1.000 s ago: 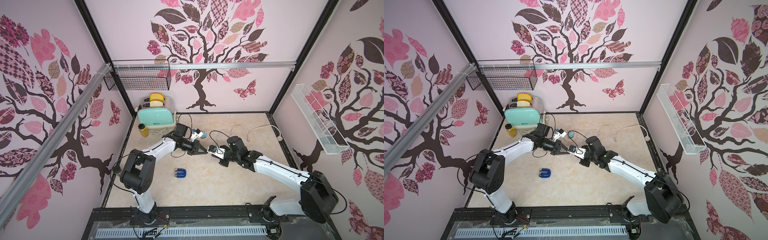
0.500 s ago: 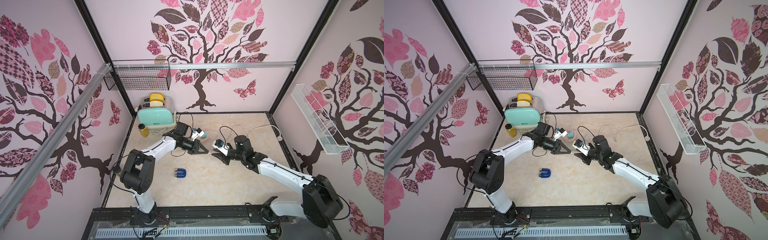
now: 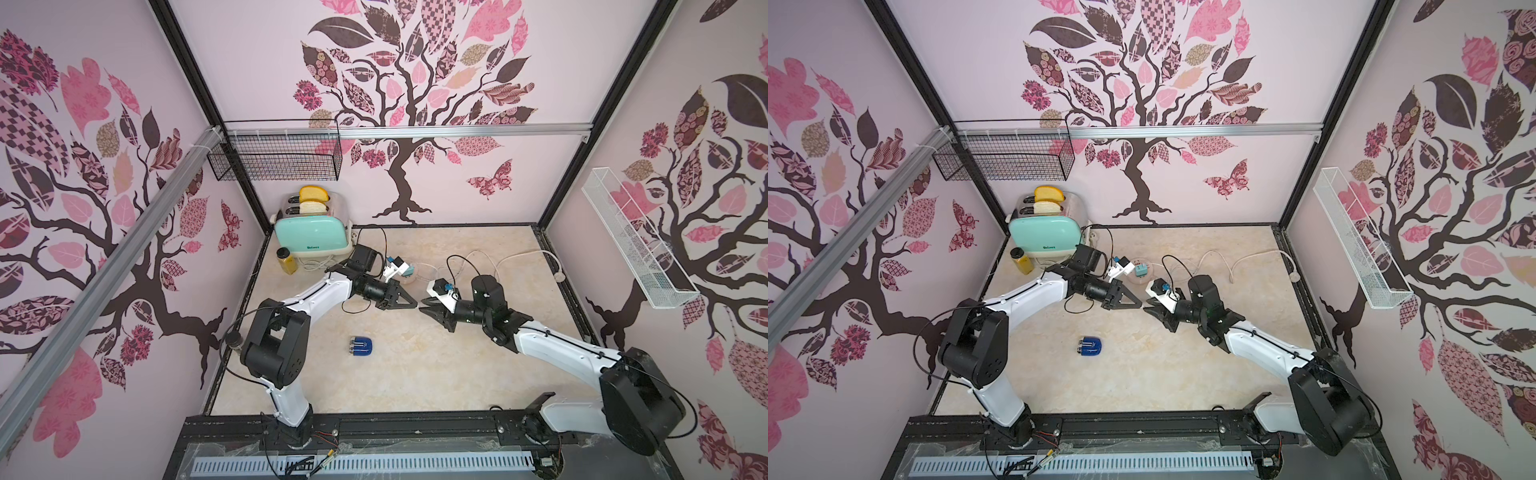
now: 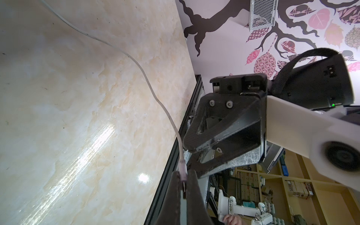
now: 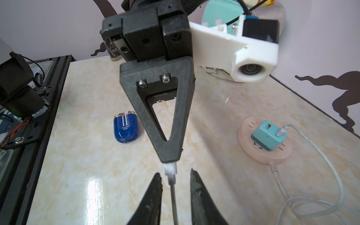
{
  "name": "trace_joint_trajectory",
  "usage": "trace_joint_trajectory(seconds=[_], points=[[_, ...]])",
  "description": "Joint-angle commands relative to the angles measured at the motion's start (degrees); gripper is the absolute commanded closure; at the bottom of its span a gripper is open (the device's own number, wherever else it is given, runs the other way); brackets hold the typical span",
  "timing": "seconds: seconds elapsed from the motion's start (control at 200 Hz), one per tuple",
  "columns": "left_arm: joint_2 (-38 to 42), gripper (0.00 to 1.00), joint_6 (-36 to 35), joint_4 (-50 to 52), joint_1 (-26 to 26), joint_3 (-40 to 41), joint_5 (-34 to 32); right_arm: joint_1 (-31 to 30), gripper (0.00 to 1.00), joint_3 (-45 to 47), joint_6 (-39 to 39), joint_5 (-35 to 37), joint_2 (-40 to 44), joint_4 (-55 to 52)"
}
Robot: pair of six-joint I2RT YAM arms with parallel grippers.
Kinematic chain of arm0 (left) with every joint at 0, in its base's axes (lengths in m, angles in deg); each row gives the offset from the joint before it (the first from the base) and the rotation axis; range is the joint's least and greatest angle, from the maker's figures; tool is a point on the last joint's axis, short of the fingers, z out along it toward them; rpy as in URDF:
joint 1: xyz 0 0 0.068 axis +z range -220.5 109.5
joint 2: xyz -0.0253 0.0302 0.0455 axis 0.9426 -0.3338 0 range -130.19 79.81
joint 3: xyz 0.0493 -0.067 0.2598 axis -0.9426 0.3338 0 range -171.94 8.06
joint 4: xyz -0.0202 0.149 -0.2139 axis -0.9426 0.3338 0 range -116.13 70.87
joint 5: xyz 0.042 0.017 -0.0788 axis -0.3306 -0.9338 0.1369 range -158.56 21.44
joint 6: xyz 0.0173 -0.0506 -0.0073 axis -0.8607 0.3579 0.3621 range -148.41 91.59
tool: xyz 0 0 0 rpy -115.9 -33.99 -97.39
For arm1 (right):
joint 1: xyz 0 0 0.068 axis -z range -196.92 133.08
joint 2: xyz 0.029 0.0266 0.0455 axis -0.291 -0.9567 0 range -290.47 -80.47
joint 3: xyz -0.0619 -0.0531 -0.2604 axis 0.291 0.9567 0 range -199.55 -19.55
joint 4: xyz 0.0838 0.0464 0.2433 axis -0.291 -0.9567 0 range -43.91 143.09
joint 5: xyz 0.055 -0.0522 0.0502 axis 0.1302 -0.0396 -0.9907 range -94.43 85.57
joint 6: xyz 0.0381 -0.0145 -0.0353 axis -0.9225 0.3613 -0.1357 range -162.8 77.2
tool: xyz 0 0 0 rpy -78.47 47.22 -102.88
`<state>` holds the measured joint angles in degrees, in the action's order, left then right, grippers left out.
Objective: Charge the electric shaver
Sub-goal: Pick up the charging cable from the center of the board.
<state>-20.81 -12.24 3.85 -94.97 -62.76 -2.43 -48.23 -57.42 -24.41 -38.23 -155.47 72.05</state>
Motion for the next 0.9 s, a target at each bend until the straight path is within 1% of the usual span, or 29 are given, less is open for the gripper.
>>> trace_joint_trajectory(seconds=[0.0, 0.21, 0.32, 0.415, 0.49, 0.65, 0.89], points=[[0.0, 1.00, -1.4, 0.3, 0.0, -1.2, 1.3, 0.0, 0.71, 0.0, -0.9, -1.4, -0.8, 1.3], [-0.2, 1.00, -1.2, 0.2, 0.0, -1.3, 1.7, 0.0, 0.71, -0.3, 0.0, -1.0, -1.7, -0.2], [-0.2, 1.00, -1.3, 0.2, 0.0, -1.4, 2.1, 0.0, 0.77, -0.2, 0.1, -0.8, -1.8, -0.2], [-0.3, 1.00, -1.3, 0.3, 0.1, -1.4, 2.2, 0.0, 0.79, -0.3, 0.2, -0.9, -1.8, -0.1], [-0.4, 1.00, -1.3, 0.2, 0.1, -1.4, 2.3, 0.0, 0.83, -0.2, 0.2, -1.1, -1.9, 0.1], [-0.5, 1.00, -1.8, 1.0, 0.0, -1.4, 2.1, 0.0, 0.86, 0.1, 0.2, -1.1, -1.8, 0.7], [-0.7, 1.00, -1.8, 1.0, 0.1, -1.4, 2.3, -0.1, 0.98, 0.3, 0.4, -1.3, -1.4, 1.2]])
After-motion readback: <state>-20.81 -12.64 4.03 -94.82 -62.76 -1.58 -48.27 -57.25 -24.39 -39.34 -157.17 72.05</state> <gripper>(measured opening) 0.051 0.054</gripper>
